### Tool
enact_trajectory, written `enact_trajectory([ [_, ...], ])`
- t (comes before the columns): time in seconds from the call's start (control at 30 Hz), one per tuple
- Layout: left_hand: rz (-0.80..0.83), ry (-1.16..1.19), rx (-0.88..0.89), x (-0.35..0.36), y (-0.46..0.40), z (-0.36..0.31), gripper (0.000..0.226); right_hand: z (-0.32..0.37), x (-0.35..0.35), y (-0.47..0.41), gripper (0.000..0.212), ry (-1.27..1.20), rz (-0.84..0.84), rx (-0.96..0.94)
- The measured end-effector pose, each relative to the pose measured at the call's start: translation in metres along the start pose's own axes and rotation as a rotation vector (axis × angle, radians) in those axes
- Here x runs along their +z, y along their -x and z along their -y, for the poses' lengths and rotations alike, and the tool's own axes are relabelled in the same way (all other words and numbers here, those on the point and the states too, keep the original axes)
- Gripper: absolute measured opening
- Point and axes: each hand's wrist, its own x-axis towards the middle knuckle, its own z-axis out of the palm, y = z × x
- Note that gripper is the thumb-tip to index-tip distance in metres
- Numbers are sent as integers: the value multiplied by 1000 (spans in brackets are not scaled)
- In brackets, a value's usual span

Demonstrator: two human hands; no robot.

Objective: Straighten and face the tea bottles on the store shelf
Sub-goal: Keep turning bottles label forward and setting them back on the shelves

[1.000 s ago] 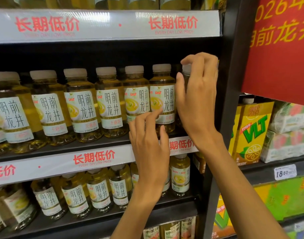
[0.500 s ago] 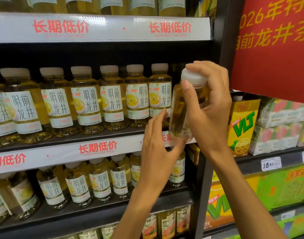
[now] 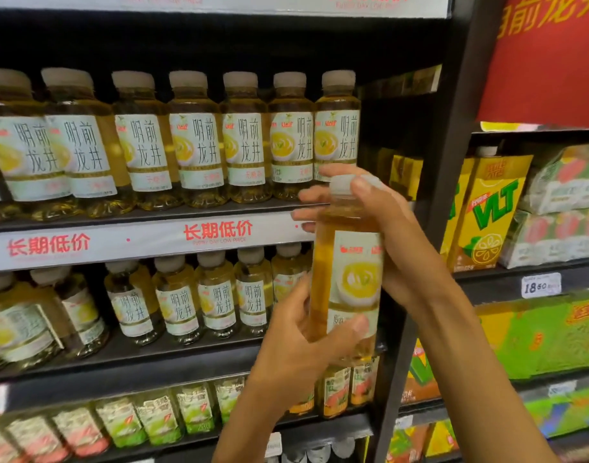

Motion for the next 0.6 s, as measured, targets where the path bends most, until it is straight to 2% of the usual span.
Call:
enact_trajectory([
  [0.1, 24, 51, -72, -10, 7, -2, 40, -3, 9, 0, 21, -45, -17, -12],
  [0.23, -46, 29, -39, -15, 10, -13, 58, -6, 17, 0, 20, 117, -199, -62],
  [0.3, -91, 6, -35, -11, 8, -14, 55, -7, 21, -1, 24, 162, -236, -30],
  [0.4, -149, 51, -61, -8, 8, -12, 53, -6, 22, -3, 30, 130, -199, 71],
  [0.47, -158, 161, -143, -9, 10, -10, 63, -5, 21, -5, 31, 32, -149, 120],
  [0.5, -131, 235, -180, -11, 12, -10, 67, -4, 20, -5, 32, -28, -120, 132],
  [0.6, -2, 437, -203, -13, 16, -11, 61, -6, 21, -4, 35, -156, -35, 128],
])
